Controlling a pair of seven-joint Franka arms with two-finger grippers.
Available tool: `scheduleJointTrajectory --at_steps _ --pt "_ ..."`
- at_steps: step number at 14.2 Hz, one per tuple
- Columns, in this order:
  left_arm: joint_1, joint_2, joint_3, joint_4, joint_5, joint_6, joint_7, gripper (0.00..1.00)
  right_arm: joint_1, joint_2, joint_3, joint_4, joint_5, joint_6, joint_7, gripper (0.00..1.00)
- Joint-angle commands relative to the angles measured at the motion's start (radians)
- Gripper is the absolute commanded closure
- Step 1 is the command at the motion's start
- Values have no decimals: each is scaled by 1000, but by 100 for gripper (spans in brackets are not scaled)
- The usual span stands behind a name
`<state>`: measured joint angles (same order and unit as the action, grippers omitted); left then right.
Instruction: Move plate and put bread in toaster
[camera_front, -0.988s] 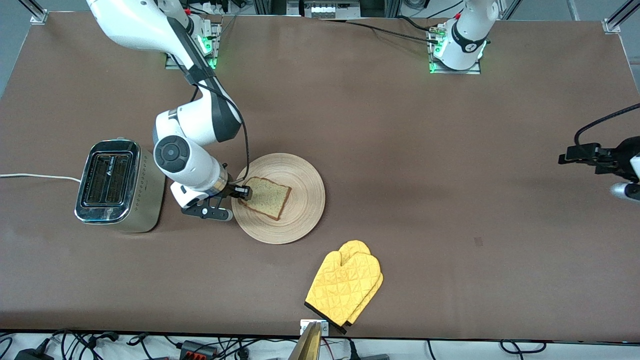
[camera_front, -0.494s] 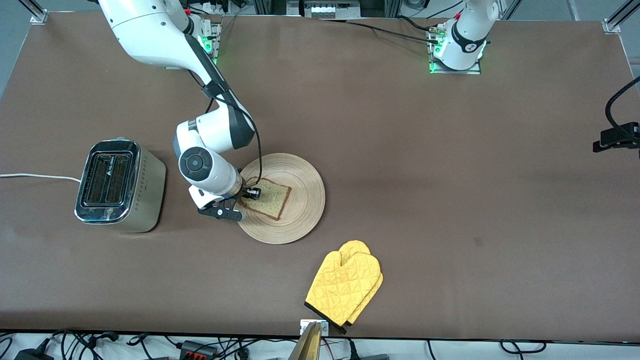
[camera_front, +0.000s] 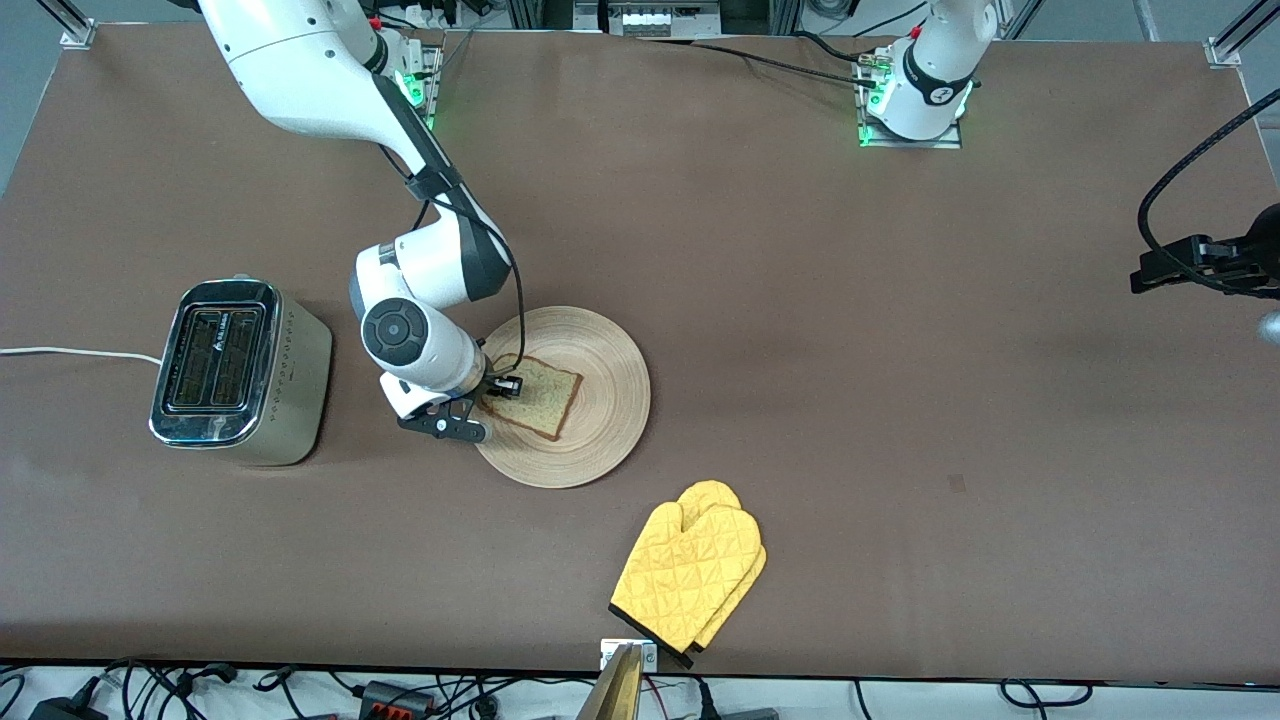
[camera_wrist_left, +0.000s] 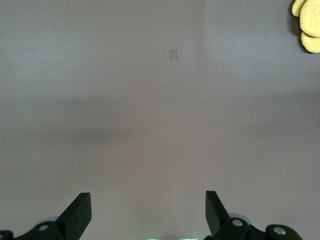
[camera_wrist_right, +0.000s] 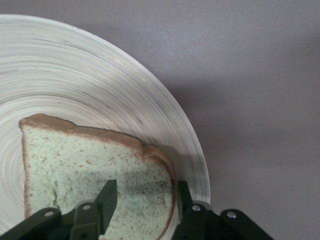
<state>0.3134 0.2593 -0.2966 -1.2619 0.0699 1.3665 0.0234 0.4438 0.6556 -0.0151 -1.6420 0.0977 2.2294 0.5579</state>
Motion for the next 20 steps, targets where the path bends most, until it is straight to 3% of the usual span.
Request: scheduleJointTrajectory --at_steps 1,3,6,11,17,20 --pt "35 -102 -19 -143 13 52 33 0 9 5 -8 1 10 10 20 46" --pt "44 -208 -18 -294 5 142 33 0 9 5 -8 1 10 15 20 49" --pt "84 -247 -16 -372 -54 163 26 0 9 21 -2 -1 10 35 20 52" --pt "107 -250 -32 -363 -68 154 33 0 10 22 0 -1 10 35 20 63" --pt "115 -244 -32 -358 -68 158 33 0 10 27 1 -1 10 33 20 100" --pt "116 -244 -32 -358 -67 155 35 0 10 27 7 -1 10 33 20 100"
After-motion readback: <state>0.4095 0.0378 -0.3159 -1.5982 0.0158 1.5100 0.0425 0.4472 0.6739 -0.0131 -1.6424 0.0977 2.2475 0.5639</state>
